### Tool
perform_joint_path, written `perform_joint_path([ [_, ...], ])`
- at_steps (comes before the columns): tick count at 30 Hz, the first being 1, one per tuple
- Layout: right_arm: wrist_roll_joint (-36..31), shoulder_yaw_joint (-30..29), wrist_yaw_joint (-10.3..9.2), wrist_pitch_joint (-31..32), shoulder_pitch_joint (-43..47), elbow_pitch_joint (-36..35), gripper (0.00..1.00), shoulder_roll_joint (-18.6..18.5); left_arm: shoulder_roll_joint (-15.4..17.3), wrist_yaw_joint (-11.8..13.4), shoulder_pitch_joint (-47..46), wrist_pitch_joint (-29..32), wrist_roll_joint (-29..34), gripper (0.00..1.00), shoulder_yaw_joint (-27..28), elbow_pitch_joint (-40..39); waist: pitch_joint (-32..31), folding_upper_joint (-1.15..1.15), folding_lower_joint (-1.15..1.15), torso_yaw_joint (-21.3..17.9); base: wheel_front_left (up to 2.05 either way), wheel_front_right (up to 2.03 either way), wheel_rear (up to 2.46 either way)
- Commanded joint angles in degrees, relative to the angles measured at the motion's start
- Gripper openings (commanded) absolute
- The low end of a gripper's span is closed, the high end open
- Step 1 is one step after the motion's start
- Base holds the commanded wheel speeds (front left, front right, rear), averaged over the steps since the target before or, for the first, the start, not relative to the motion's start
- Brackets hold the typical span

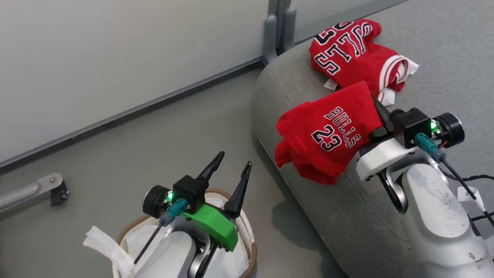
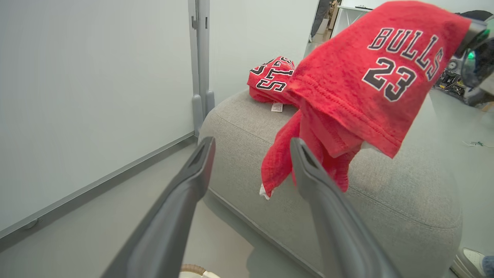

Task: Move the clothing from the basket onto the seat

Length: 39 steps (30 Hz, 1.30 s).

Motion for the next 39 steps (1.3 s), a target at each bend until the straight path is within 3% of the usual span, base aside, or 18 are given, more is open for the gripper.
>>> perform_joint_path([
  [1,-0.1,-0.3,-0.08,0.0,0.6,-0.3,0.00,-0.1,0.2,-0.4,0.5,0.0,0.8,1.00,-0.1,-0.1,1.8,0.00,0.00,-3.2,0.00,0.00,0.00],
  [6,0.2,-1.3,-0.08,0.0,0.0,-0.7,0.00,0.1,0.2,-0.4,-1.0,0.0,1.5,1.00,-1.2,0.1,3.8,0.00,0.00,-5.0,0.00,0.00,0.00],
  [12,0.8,-5.0,-0.08,0.0,-4.5,-0.8,0.00,-1.3,1.4,-0.4,-2.7,0.0,1.7,1.00,-2.7,-0.8,7.2,0.00,0.00,-4.5,0.00,0.00,0.00],
  [20,0.0,-11.8,-0.08,0.0,-19.1,1.0,0.00,-9.3,3.6,-0.4,-6.5,0.0,3.2,1.00,-3.8,-2.7,15.6,0.00,0.00,0.0,0.00,0.00,0.00],
  [25,-0.7,-19.3,-0.08,0.0,-28.7,2.2,0.00,-15.0,4.8,-0.4,-9.5,0.0,4.4,1.00,-3.6,-4.2,21.6,0.00,0.00,3.6,0.00,0.00,0.00],
  [30,-2.6,-23.8,-0.08,0.0,-33.3,5.1,0.00,-18.4,5.5,-0.4,-11.7,0.0,5.9,1.00,-2.3,-5.6,26.6,0.00,0.00,6.2,0.00,0.00,0.00],
  [34,-4.0,-26.2,-0.08,0.0,-32.1,8.6,0.00,-18.3,6.1,-0.4,-13.1,0.0,7.2,1.00,-1.2,-6.6,29.9,0.00,0.00,7.7,0.00,0.00,0.00],
  [39,-4.9,-28.8,-0.08,0.0,-27.8,13.8,0.00,-15.6,6.3,-0.4,-13.7,0.0,8.0,1.00,-0.1,-8.1,32.5,0.00,0.00,8.5,0.00,0.00,0.00],
])
